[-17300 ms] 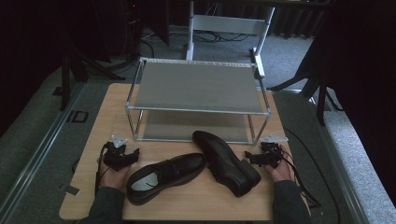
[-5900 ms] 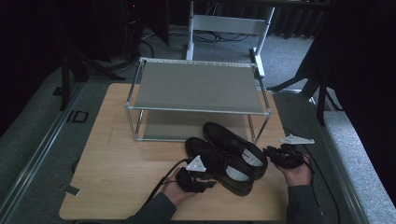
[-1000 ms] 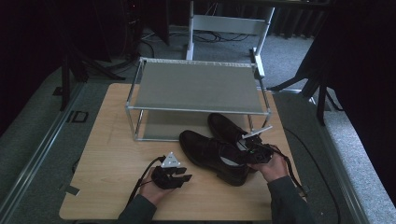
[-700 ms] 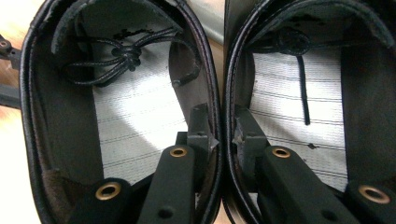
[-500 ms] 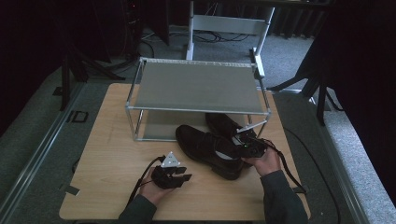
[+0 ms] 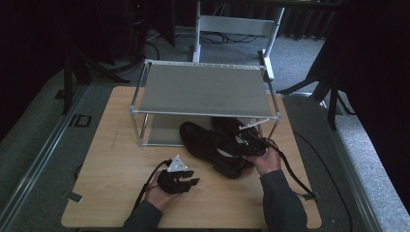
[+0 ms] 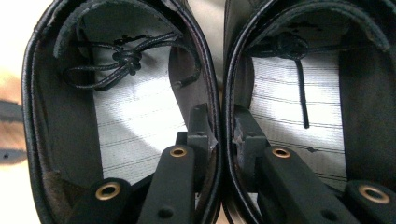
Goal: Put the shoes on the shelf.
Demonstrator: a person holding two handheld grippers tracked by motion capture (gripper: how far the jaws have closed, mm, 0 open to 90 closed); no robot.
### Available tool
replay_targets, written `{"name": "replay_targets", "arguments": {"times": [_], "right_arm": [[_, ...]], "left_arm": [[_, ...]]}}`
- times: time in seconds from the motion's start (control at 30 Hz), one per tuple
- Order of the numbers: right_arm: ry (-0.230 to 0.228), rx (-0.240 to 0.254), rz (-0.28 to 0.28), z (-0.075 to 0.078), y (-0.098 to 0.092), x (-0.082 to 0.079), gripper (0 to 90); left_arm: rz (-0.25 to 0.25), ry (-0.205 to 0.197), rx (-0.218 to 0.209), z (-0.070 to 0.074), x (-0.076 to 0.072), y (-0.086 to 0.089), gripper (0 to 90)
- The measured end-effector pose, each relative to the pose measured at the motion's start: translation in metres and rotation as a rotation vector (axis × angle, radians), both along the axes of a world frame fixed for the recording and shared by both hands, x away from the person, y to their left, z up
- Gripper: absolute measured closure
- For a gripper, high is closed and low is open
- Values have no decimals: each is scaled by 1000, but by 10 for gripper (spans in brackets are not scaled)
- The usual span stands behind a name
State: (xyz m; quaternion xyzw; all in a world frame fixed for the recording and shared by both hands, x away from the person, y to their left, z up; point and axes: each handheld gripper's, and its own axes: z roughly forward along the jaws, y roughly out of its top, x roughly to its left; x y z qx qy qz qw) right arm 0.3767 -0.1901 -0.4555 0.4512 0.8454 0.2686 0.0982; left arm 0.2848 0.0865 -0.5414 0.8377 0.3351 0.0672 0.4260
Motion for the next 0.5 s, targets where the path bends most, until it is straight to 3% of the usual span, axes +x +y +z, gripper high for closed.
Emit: {"name": "replay_targets", "arguments": {"times": [0.43,0.5], "right_arm": [[-15,27,-45,2,12,10,802],[-23,21,-53,3,18,12,801]], "left_arm": [[20,-30,-14,11,5,-7,635],[35,-54,-14,16,7,-13,651]]}}
